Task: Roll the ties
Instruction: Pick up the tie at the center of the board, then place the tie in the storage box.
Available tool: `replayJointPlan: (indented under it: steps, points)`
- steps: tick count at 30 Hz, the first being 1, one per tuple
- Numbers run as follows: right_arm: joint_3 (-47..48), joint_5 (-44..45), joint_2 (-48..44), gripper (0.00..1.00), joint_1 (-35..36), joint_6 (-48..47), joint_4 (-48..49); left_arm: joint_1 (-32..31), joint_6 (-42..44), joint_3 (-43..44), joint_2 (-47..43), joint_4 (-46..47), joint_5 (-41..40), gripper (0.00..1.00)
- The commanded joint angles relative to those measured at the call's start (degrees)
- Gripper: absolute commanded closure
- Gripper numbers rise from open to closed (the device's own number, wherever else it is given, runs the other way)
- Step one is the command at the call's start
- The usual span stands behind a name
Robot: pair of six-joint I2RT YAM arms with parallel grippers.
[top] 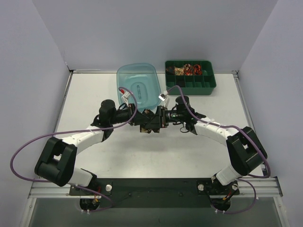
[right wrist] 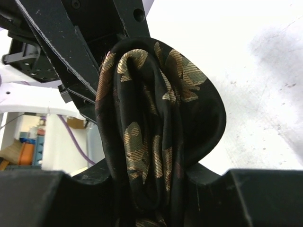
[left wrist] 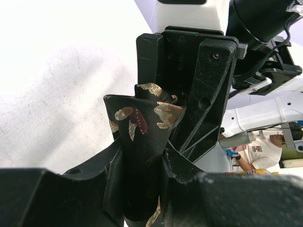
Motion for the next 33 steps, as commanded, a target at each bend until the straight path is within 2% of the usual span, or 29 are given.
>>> replayJointPlan:
  steps: [1,4,5,8,11,17,21,26,31,33]
  points:
    - [3.88,2.81,-1.91,1.0,0.37,-6.71,-6.46,0.58,4.67,7.73,-1.78,-6.45,-3.6,0.6]
    - [4.59,4.65,-1.74,1.0,-1.47,-7.5,-8.75,1.55,9.32,12.3,-2.3,-16.48,-7.11,0.4]
    - [4.85,5.26,-1.56,1.0,-2.0,-7.68,-9.28,1.9,11.42,13.45,-2.39,-18.68,-8.6,0.36]
    - [6.95,6.5,-0.69,1.0,-3.85,-9.78,-12.53,3.21,14.51,17.75,-2.83,-26.07,-11.5,0.27]
    - [10.03,10.01,0.19,1.0,-6.22,-12.6,-16.75,5.23,15.48,20.13,-3.8,-30.12,-13.62,0.23]
    - [20.04,22.57,4.14,1.0,-11.76,-16.2,-27.12,7.08,16.37,20.23,-5.29,-32.24,-14.68,0.2]
    - [31.7,31.62,8.8,1.0,-15.89,-16.99,-34.65,7.09,16.37,18.31,-3.98,-31.45,-13.63,0.2]
    - [45.44,42.34,18.29,1.0,-18.53,-18.66,-42.15,7.09,16.28,15.66,-3.36,-29.69,-13.19,0.2]
    - [60.28,48.77,28.39,1.0,-18.88,-22.18,-48.92,7.17,17.68,14.43,-2.66,-30.04,-14.15,0.2]
    - [62.33,52.01,31.46,1.0,-18.8,-22.71,-49.45,7.17,18.38,14.52,-2.48,-30.65,-14.59,0.2]
